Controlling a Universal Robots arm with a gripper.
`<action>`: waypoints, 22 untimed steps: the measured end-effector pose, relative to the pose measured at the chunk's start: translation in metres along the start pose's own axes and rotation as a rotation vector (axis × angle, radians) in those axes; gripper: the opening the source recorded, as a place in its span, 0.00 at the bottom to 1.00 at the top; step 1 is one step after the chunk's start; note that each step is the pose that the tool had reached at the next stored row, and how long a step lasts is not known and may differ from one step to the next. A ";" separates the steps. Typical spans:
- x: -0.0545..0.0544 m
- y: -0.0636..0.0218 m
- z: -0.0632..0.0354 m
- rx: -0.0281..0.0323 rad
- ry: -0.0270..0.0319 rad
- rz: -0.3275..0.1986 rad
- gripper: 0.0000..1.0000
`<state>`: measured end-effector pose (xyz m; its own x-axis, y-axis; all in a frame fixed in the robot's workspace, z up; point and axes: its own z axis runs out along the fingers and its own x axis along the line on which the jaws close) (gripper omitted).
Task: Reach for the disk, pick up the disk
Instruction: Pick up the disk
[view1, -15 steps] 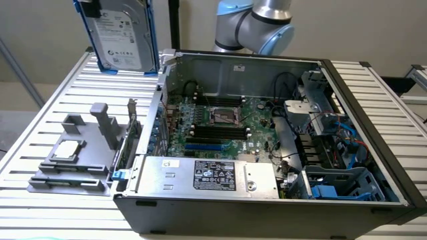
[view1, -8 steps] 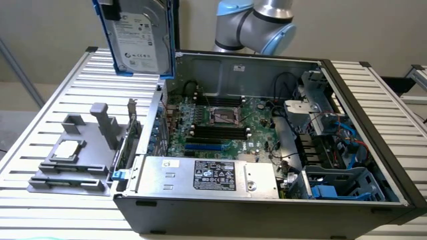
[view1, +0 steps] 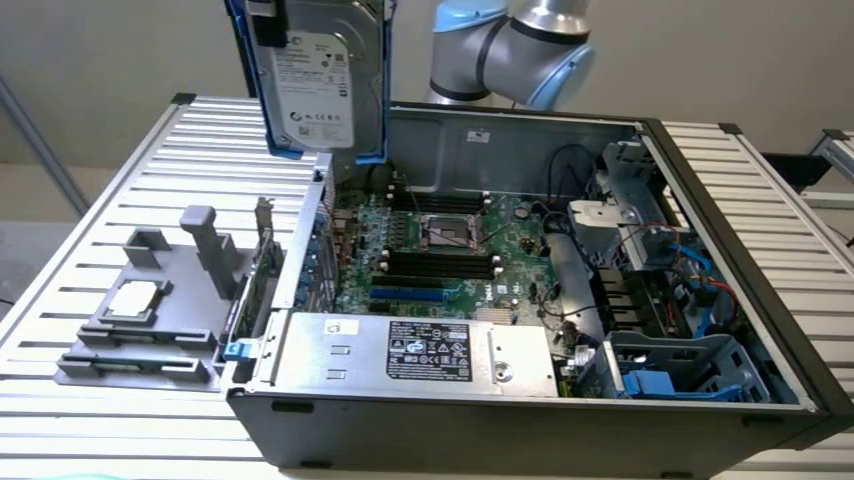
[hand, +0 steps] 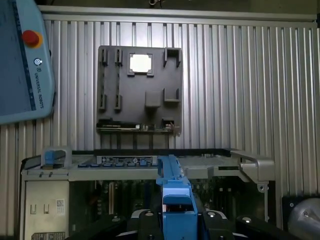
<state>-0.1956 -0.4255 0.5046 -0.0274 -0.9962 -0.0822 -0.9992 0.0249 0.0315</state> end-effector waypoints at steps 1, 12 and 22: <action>0.001 -0.0044 -0.0002 0.0000 0.0000 0.000 0.33; 0.013 -0.0551 -0.0015 0.0000 -0.0001 0.000 0.33; 0.022 -0.1009 -0.0018 0.0001 -0.0002 0.000 0.33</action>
<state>-0.0953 -0.4501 0.5015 -0.0273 -0.9962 -0.0824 -0.9992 0.0248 0.0314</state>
